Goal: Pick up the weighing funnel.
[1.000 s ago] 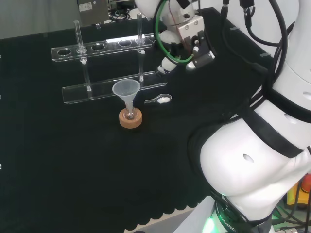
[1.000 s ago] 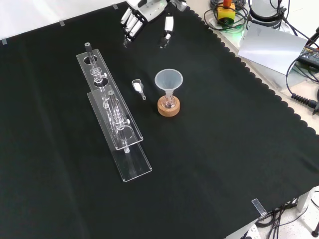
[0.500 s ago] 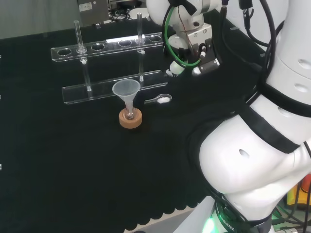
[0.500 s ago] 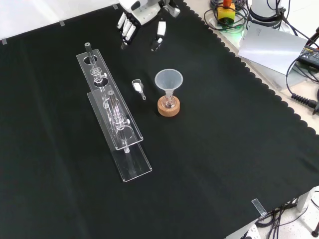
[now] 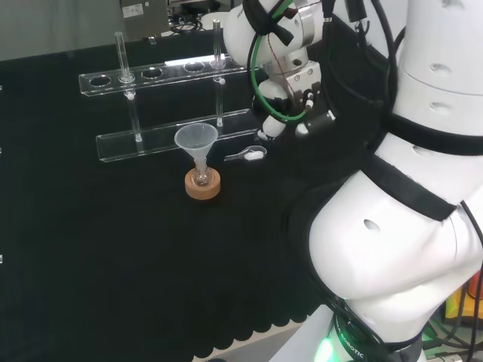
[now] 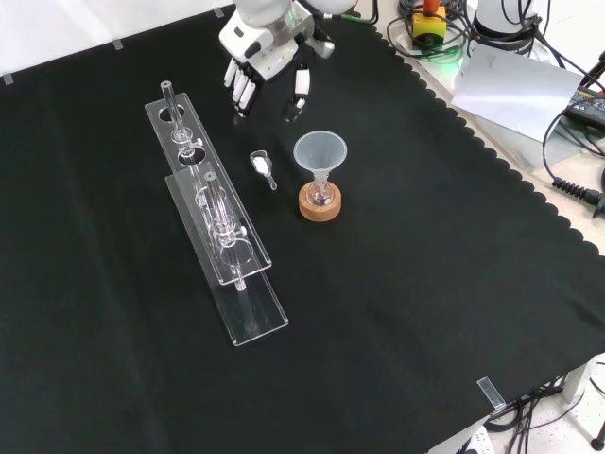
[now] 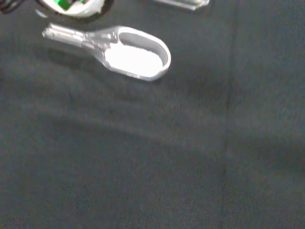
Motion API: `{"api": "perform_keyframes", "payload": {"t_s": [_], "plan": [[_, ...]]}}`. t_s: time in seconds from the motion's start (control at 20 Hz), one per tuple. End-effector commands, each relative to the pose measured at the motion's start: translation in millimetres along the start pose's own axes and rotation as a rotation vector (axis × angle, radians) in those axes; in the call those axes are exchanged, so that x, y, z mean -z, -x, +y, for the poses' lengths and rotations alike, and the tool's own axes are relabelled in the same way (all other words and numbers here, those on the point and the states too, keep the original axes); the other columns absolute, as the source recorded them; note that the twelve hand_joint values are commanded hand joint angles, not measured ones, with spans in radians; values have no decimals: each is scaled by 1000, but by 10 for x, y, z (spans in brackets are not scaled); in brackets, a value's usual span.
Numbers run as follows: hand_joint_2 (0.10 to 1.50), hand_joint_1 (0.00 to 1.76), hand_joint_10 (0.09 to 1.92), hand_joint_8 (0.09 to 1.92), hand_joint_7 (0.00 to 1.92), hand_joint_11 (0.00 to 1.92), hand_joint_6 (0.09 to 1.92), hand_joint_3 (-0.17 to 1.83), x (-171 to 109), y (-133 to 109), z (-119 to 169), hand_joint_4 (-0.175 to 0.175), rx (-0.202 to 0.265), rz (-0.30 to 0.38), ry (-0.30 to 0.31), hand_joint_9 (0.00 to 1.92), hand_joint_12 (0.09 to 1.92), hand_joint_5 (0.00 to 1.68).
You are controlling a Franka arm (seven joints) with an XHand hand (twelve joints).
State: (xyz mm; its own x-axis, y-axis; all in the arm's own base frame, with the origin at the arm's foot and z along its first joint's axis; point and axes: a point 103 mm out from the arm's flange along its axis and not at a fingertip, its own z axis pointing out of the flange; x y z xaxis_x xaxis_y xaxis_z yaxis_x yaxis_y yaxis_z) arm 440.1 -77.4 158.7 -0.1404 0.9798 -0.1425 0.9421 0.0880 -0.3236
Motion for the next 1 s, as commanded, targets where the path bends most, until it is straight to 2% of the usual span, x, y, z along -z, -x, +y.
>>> {"api": "perform_keyframes", "payload": {"t_s": [0.05,0.4,0.7,1.0], "plan": [[702,808,459,709,631,659,218,525,-242,4,313,-53,22,-12,-18,923,1175,627],[679,828,480,743,628,657,370,551,-395,-82,467,-55,46,-4,-25,915,1180,580],[669,841,486,748,641,661,490,562,-489,-121,517,-54,33,-6,-5,920,1182,565],[661,855,485,752,654,670,568,568,-561,-125,549,-57,28,-2,-11,931,1171,571]]}}
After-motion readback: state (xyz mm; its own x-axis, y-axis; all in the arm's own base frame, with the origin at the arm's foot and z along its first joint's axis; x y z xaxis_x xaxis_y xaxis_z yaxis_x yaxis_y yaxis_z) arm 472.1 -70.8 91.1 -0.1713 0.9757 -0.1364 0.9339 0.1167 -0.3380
